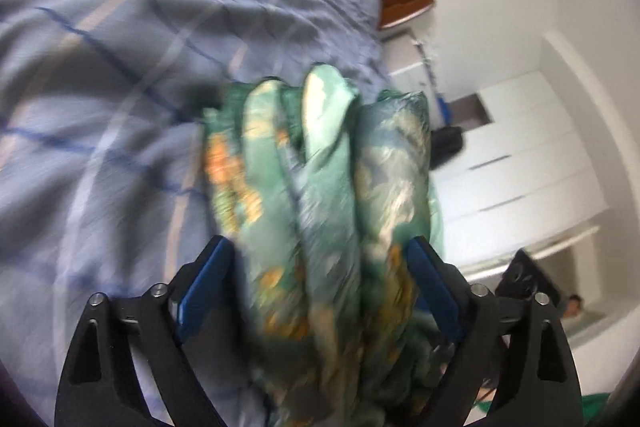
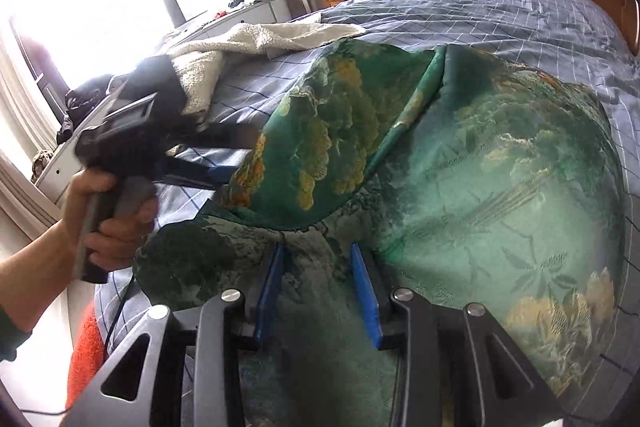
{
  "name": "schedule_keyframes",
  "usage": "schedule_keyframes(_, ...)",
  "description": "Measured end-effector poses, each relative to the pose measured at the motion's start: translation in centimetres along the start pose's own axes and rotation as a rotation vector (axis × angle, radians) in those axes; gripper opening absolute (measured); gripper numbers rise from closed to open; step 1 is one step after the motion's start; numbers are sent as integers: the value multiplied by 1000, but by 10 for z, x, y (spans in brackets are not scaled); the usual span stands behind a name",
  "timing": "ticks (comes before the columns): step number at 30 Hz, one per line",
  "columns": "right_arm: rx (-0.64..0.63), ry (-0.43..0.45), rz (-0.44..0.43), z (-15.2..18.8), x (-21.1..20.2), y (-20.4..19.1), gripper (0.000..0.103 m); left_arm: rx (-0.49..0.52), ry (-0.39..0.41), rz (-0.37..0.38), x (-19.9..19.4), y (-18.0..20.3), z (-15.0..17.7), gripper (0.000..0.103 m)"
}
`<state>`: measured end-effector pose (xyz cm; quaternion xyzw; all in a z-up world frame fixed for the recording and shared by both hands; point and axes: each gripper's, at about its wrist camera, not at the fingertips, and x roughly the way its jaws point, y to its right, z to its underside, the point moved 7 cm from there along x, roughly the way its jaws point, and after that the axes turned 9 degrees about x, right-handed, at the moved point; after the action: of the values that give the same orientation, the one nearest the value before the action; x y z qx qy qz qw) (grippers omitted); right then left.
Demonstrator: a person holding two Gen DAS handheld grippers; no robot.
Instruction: Fold large clothes
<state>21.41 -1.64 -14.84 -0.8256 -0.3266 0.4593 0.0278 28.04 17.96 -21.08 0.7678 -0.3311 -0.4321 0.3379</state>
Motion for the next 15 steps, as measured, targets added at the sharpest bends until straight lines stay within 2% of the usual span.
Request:
schedule_keyframes(2,-6,4,7,2,0,-2,36,-1,-11,82,10,5,-6,101)
schedule_keyframes(5,-7,11,9,4,-1,-3,36,6,-51,161,25,12,-14,102)
schedule_keyframes(9,-4,16,15,6,3,-3,36,62,-166,89,71,23,-26,102)
schedule_keyframes(12,-2,25,43,7,3,-3,36,88,-260,2,110,28,-34,102)
schedule_keyframes(14,6,32,71,8,3,3,36,97,-296,-40,121,27,-36,97)
schedule_keyframes(15,22,34,52,8,2,5,36,115,-301,-56,121,26,-36,93)
